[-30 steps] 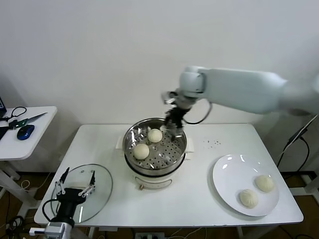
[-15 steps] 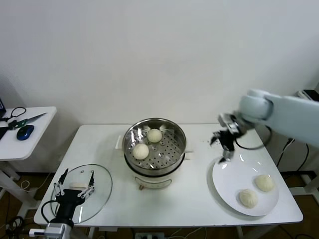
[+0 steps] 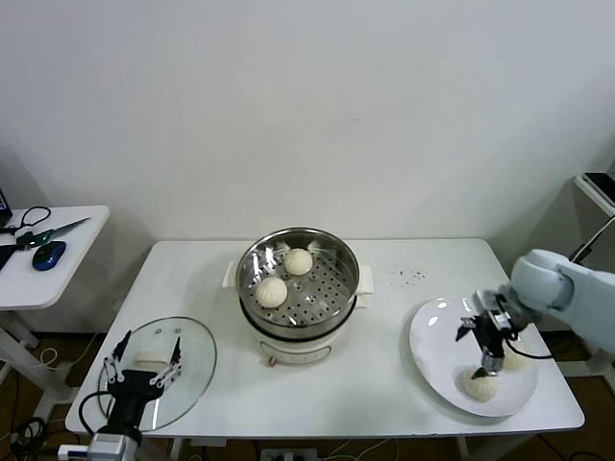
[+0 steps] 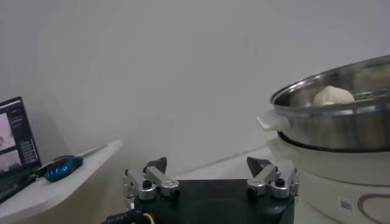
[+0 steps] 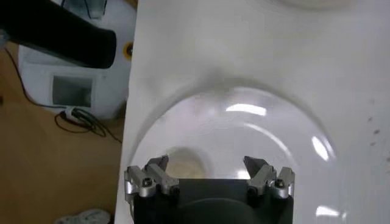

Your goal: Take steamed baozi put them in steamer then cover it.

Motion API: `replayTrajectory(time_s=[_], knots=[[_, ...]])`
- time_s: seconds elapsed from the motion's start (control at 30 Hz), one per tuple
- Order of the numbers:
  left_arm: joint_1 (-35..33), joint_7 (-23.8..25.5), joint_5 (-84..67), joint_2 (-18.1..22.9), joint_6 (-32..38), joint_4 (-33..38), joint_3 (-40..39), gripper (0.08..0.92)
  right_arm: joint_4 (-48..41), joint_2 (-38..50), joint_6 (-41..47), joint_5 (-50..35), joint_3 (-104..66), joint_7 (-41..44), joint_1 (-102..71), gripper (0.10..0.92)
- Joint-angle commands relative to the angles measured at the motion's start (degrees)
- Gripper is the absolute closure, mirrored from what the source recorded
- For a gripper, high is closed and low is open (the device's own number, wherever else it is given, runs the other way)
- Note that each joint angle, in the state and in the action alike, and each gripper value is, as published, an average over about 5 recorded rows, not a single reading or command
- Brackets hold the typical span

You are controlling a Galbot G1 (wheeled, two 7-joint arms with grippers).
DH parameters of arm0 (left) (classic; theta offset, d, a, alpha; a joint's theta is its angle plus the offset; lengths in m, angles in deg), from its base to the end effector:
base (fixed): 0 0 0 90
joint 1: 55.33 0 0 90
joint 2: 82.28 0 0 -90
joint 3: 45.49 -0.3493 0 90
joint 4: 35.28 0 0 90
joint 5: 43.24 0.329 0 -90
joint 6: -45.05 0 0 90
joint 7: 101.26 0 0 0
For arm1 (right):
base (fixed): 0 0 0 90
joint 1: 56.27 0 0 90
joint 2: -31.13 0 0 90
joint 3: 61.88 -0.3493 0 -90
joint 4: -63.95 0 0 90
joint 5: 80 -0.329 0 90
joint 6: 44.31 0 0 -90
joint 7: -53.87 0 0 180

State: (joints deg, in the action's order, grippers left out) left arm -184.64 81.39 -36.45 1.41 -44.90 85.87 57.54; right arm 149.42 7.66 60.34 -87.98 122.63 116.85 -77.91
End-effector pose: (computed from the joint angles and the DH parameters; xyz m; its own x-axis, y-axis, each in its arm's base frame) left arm 0.1039 0.0828 -0.3061 -0.9875 -0.0912 0.1287 -0.0436 0.9420 0.3329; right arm 0.4082 -0.2140 -0.1897 0.0209 -0.1233 0.9921 -0.9996 -0.0211 0.0184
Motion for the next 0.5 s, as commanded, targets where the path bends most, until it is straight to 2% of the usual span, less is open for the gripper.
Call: replayTrajectory(time_s=[0.03, 0.5], knots=[[-0.1, 0.0, 0.4, 0.2, 0.0, -0.2, 0.0, 0.177, -2.6, 1.2, -0.8, 5.0, -6.5, 0.1, -9.7, 0.203], [0.3, -0.1, 0.6, 0.2, -0.3, -0.8, 0.2, 0.177, -5.1, -2.1, -1.1, 5.3, -6.1, 0.5, -9.8, 0.204]])
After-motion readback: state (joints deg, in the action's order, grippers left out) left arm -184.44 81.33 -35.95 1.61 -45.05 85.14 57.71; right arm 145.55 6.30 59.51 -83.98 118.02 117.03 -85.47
